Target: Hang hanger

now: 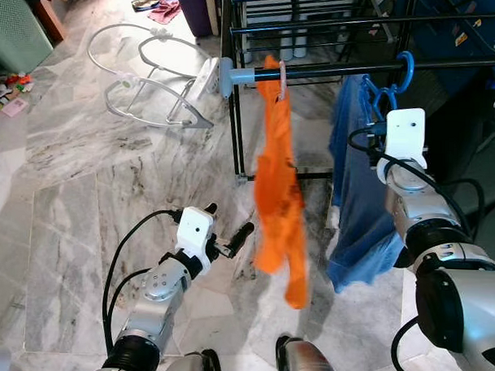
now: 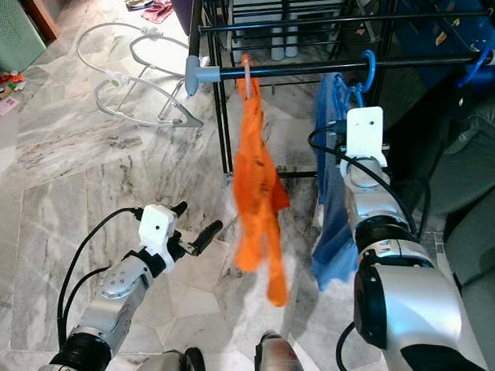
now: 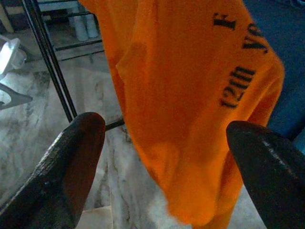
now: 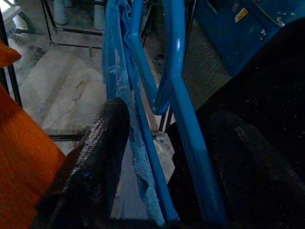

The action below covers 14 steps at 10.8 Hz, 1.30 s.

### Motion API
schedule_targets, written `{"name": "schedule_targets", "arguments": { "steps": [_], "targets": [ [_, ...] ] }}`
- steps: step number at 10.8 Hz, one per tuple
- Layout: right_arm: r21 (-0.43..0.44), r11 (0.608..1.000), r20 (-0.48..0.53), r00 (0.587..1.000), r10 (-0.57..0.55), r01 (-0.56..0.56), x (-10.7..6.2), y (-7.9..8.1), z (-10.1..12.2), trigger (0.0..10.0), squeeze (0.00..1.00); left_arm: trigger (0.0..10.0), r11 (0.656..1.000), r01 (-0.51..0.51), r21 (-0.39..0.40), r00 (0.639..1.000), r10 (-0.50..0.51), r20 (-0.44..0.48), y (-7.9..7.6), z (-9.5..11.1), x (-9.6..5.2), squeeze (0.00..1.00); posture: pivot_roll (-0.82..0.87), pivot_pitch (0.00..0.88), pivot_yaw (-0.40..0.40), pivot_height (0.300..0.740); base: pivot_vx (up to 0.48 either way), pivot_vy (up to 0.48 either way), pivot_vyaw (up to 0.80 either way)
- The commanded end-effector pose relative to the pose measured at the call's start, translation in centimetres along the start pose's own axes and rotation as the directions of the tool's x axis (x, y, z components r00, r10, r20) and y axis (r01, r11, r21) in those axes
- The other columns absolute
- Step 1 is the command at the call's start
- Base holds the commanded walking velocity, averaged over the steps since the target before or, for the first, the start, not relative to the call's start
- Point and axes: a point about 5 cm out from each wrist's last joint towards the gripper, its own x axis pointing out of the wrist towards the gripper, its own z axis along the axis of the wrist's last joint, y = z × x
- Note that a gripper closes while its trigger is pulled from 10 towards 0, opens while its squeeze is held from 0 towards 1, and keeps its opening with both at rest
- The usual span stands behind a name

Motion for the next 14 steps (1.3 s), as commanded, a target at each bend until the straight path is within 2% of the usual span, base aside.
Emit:
{"name": "schedule_targets", "arguments": {
  "steps": [1, 6, 10, 14],
  "targets": [
    [0.008, 1.0, -0.02, 1.0, 0.001, -0.001, 0.0, -0.1, -0.2, 0.0, 0.0, 10.0, 1.0, -0.006, 0.006, 0.999, 0.007, -0.039, 0.1, -0.8, -0.4, 0.0, -0.28, 0.158, 0.08, 0.74, 0.0, 0.0, 0.0],
    [0.012, 0.998, -0.027, 0.998, 0.056, -0.055, 0.4, -2.1, 0.7, 0.0, 0.0, 10.0, 1.0, -0.015, 0.013, 0.997, 0.016, -0.08, -0.1, -1.6, -0.6, 0.0, -0.28, 0.16, 0.069, 0.74, 0.0, 0.0, 0.0],
    [-0.011, 0.984, -0.065, 0.983, 0.174, -0.175, 0.3, -2.2, 0.2, 0.0, 0.0, 10.0, 1.0, -0.01, 0.023, 0.995, 0.012, -0.104, -0.2, -2.0, -0.6, 0.0, -0.29, 0.156, 0.068, 0.74, 0.0, 0.0, 0.0],
    [-0.022, 0.986, -0.081, 0.983, 0.162, -0.164, 0.2, -2.6, -0.4, 0.0, 0.0, 10.0, 0.999, -0.011, 0.031, 0.992, 0.015, -0.122, -0.2, -2.2, -0.6, 0.0, -0.28, 0.15, 0.065, 0.74, 0.0, 0.0, 0.0]
  ]
}}
